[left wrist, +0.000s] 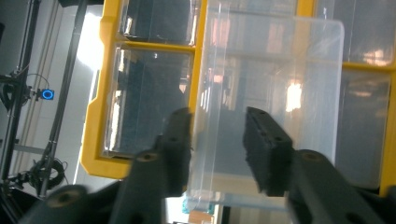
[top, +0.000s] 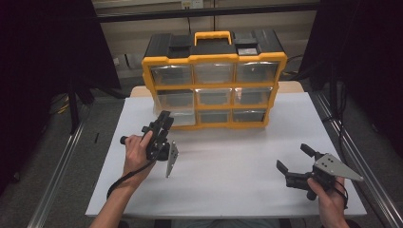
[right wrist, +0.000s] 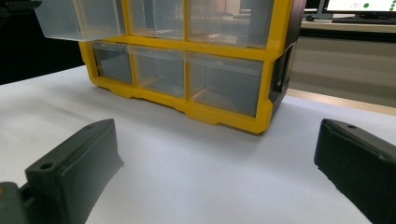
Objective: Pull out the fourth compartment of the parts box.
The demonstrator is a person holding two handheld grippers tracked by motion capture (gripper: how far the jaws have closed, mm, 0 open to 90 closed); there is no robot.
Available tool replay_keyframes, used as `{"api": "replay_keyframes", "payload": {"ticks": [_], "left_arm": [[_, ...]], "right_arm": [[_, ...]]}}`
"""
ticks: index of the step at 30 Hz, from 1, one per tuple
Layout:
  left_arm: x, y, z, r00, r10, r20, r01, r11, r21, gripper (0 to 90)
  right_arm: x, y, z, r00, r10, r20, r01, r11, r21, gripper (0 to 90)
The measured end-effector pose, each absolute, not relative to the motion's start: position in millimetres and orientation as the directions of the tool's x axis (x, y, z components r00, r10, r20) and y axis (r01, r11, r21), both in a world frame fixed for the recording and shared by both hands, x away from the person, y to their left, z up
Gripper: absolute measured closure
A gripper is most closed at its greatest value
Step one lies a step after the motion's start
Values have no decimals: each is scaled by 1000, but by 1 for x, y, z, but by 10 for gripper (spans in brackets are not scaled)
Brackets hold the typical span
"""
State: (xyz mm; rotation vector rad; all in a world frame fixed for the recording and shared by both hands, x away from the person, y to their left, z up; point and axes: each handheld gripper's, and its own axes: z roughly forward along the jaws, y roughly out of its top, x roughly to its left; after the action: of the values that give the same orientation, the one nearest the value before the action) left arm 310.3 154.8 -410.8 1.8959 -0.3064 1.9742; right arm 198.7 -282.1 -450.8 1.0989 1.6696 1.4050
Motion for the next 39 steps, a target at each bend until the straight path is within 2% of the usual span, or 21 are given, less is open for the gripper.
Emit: {"api": "replay_keyframes", "payload": {"ticks": [2, 3, 5, 7, 11, 12, 14, 16, 18, 20, 21, 24, 25, 28, 32, 34, 35, 36, 37, 38, 39], "left_arm": [[310, 154, -411, -14, 134, 991, -418, -901, 115, 516], [311, 154, -410, -3, 174, 985, -410, -898, 158, 468], [312, 155, -408, 5, 198, 980, -401, -897, 183, 403], [313, 156, -408, 32, 229, 973, -389, -894, 224, 353], [315, 156, -409, 51, 231, 972, -384, -893, 232, 319], [315, 155, -410, 71, 263, 962, -386, -882, 269, 303], [315, 154, -410, 70, 276, 959, -393, -875, 281, 256], [315, 153, -408, 88, 321, 943, -382, -863, 330, 214], [318, 152, -406, 134, 378, 916, -342, -850, 401, 130], [319, 153, -404, 174, 445, 879, -324, -817, 478, 133], [319, 153, -405, 190, 472, 861, -307, -804, 509, 105], [321, 153, -403, 202, 493, 847, -327, -781, 532, 91], [321, 154, -403, 234, 541, 808, -300, -750, 589, 82], [324, 156, -399, 281, 599, 750, -283, -695, 661, 57], [323, 157, -396, 311, 634, 708, -274, -653, 706, 51], [324, 158, -393, 342, 679, 650, -249, -602, 759, 46], [325, 160, -391, 383, 723, 575, -216, -535, 817, 36], [325, 160, -391, 383, 723, 575, -216, -535, 817, 35], [326, 162, -389, 416, 763, 494, -178, -465, 867, 33], [326, 162, -389, 416, 763, 494, -178, -465, 867, 32], [327, 164, -388, 436, 781, 447, -147, -428, 892, 32]], "right_arm": [[199, -282, -451, -409, 912, 18, 173, 59, 983, 0], [199, -283, -451, -408, 913, 18, 173, 58, 983, 0], [199, -283, -451, -412, 911, 18, 170, 58, 984, 0], [199, -283, -451, -414, 910, 20, 170, 56, 984, 0], [199, -283, -451, -413, 910, 16, 178, 63, 982, 0], [199, -283, -451, -412, 911, 15, 181, 66, 981, 0], [199, -283, -451, -416, 909, 15, 181, 66, 981, 0], [199, -283, -451, -417, 909, 16, 178, 65, 982, 0], [199, -283, -451, -416, 909, 14, 179, 67, 982, 0], [199, -283, -451, -412, 911, 16, 178, 63, 982, 0], [199, -283, -451, -412, 911, 16, 178, 64, 982, 0], [199, -283, -451, -410, 912, 13, 175, 64, 982, 0], [199, -283, -451, -417, 909, 13, 178, 68, 982, 0], [200, -283, -452, -416, 909, 14, 177, 66, 982, 0], [199, -283, -451, -418, 909, 14, 175, 66, 982, 0], [199, -283, -451, -417, 909, 13, 175, 66, 982, 0], [199, -283, -451, -414, 910, 14, 176, 65, 982, 0], [199, -283, -451, -414, 910, 14, 176, 65, 982, 0], [199, -283, -451, -414, 910, 15, 171, 62, 983, 0], [199, -283, -451, -414, 910, 15, 172, 62, 983, 0], [199, -283, -451, -414, 910, 15, 172, 62, 983, 0]]}}
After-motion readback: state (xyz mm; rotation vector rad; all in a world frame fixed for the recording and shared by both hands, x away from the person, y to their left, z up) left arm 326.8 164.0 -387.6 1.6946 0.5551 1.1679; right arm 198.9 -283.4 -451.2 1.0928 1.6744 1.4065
